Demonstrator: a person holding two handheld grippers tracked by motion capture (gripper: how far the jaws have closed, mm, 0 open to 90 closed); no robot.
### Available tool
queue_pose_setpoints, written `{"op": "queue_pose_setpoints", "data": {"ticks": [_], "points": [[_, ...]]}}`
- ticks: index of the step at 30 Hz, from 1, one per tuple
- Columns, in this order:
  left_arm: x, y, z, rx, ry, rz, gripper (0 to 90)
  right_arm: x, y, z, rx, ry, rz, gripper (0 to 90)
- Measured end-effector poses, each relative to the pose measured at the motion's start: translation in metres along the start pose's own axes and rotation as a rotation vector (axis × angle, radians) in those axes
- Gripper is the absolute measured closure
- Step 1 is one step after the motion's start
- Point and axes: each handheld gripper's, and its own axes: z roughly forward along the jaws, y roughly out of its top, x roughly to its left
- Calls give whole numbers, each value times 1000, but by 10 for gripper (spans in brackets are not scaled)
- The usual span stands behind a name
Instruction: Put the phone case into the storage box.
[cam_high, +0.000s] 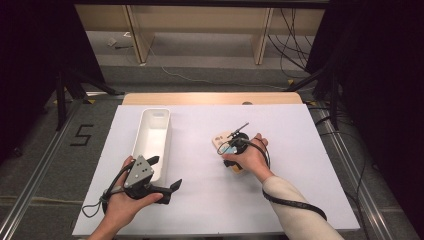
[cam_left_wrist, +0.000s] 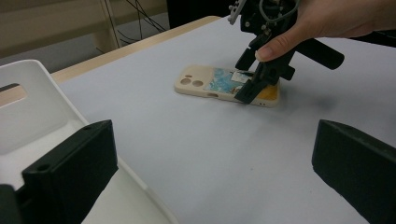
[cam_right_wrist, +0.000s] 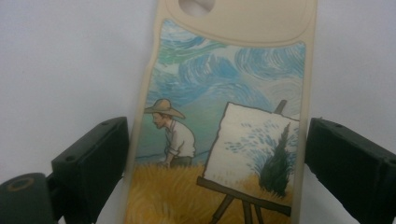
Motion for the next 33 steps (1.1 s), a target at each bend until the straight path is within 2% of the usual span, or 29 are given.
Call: {"op": "queue_pose_setpoints", "data": {"ticks": [4, 7, 18, 21, 33], "points": [[0, 0, 0, 5, 3, 1, 0, -2, 2, 2, 21, 7, 3, 77], [0, 0, 0, 3, 1, 4, 0, -2, 3, 4, 38, 17, 30, 72], [0, 0, 0, 3, 6, 2, 0, -4, 7, 5, 68, 26, 32, 68], [0, 0, 0, 3, 6, 2, 0, -4, 8, 5, 91, 26, 31, 64], [1, -1, 1, 5, 8, 2, 0, -4, 11, 6, 109, 26, 34, 72]]}}
